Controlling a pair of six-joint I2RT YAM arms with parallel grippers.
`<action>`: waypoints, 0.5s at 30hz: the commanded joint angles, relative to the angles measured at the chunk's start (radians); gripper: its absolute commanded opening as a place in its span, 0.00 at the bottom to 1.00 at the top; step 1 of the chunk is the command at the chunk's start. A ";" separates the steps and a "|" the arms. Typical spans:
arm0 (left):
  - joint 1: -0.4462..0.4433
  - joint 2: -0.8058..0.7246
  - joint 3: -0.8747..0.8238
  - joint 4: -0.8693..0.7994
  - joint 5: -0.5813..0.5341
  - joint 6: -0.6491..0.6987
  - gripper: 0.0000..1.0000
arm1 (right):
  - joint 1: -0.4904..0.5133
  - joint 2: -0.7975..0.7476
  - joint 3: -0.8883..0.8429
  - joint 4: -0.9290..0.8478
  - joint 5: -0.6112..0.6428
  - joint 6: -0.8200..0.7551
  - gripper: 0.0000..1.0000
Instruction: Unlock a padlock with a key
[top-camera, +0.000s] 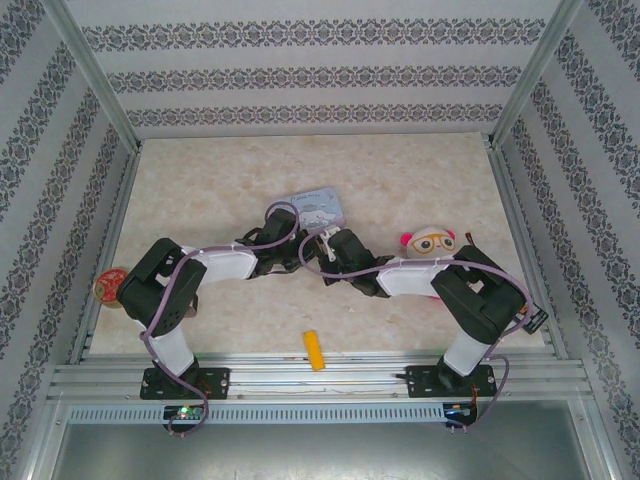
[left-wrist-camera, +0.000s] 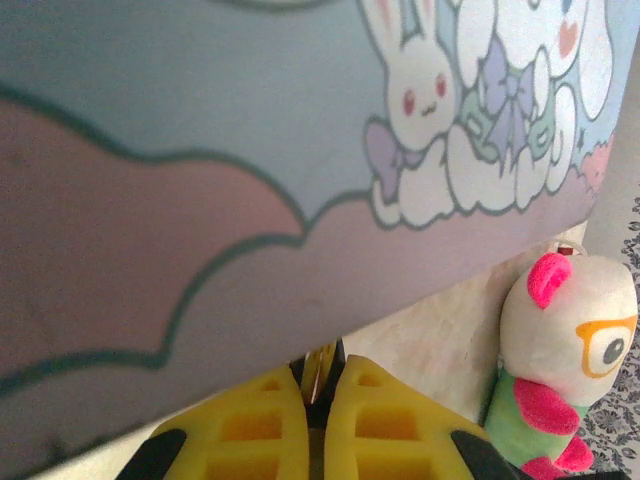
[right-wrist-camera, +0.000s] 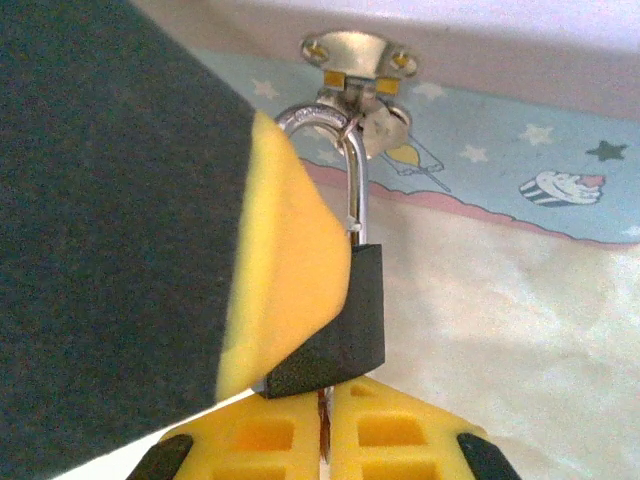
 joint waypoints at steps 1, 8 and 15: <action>-0.002 -0.002 -0.001 0.015 0.058 -0.015 0.03 | -0.039 0.016 -0.014 0.119 -0.125 0.013 0.00; -0.002 -0.003 -0.003 0.020 0.062 -0.014 0.10 | -0.072 0.022 -0.017 0.137 -0.193 0.040 0.00; -0.001 -0.017 -0.017 0.033 0.049 -0.021 0.23 | -0.098 0.016 -0.030 0.145 -0.204 0.099 0.00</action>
